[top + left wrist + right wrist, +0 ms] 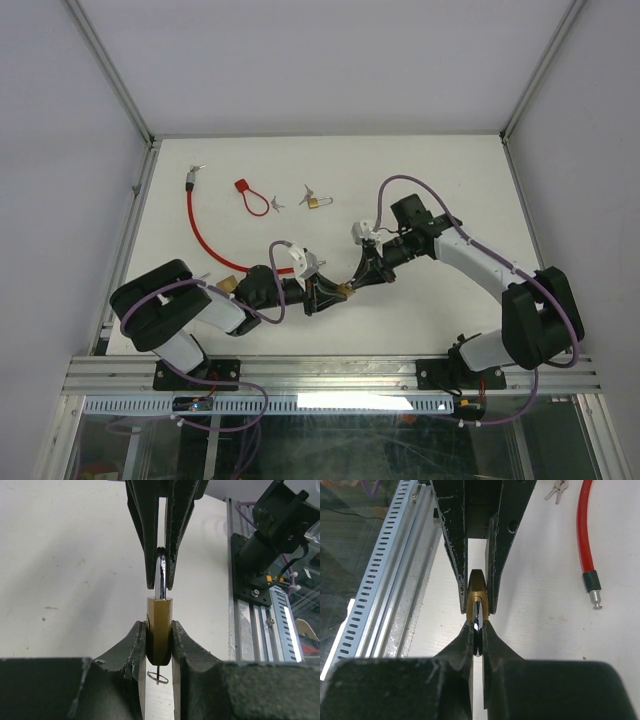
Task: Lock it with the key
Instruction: Lock the lock.
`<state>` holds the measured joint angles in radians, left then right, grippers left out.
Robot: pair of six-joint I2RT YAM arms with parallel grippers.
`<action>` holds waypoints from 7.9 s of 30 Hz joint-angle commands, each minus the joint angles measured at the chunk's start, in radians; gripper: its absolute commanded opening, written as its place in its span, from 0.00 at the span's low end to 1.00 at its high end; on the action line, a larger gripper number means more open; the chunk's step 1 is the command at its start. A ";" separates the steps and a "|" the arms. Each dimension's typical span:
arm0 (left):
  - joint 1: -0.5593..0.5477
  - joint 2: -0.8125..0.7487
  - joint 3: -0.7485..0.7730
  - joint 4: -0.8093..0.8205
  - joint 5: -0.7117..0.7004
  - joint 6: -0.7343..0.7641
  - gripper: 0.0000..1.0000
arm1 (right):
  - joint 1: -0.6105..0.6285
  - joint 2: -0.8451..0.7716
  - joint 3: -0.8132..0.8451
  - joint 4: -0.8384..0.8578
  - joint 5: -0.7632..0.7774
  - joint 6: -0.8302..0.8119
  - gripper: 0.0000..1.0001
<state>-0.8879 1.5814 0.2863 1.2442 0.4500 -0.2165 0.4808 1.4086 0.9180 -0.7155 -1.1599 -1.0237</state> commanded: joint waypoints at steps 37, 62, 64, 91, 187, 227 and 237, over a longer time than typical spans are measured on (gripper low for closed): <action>0.177 0.029 -0.091 0.449 -0.121 0.099 0.00 | 0.495 0.421 0.144 0.000 0.279 0.190 0.00; 0.231 0.017 -0.165 0.495 -0.128 0.165 0.00 | 0.521 0.515 0.163 -0.159 0.426 0.134 0.00; 0.235 0.007 -0.172 0.497 -0.131 0.164 0.00 | 0.524 0.526 0.168 -0.157 0.423 0.138 0.00; 0.236 0.076 -0.117 0.460 0.048 0.114 0.00 | 0.208 0.195 0.079 0.177 0.301 0.332 0.08; 0.280 0.169 0.047 0.059 0.328 0.173 0.00 | 0.312 0.232 0.044 0.231 0.283 0.115 0.00; 0.281 -0.027 -0.050 0.090 0.077 -0.012 0.53 | 0.220 0.303 0.219 -0.072 0.214 0.163 0.00; 0.281 -0.360 -0.109 -0.091 0.012 -0.169 0.71 | 0.078 0.186 0.255 -0.233 0.135 0.054 0.00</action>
<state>-0.6132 1.3151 0.1909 1.1961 0.5110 -0.2962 0.5941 1.6810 1.1076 -0.8806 -0.9119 -0.9356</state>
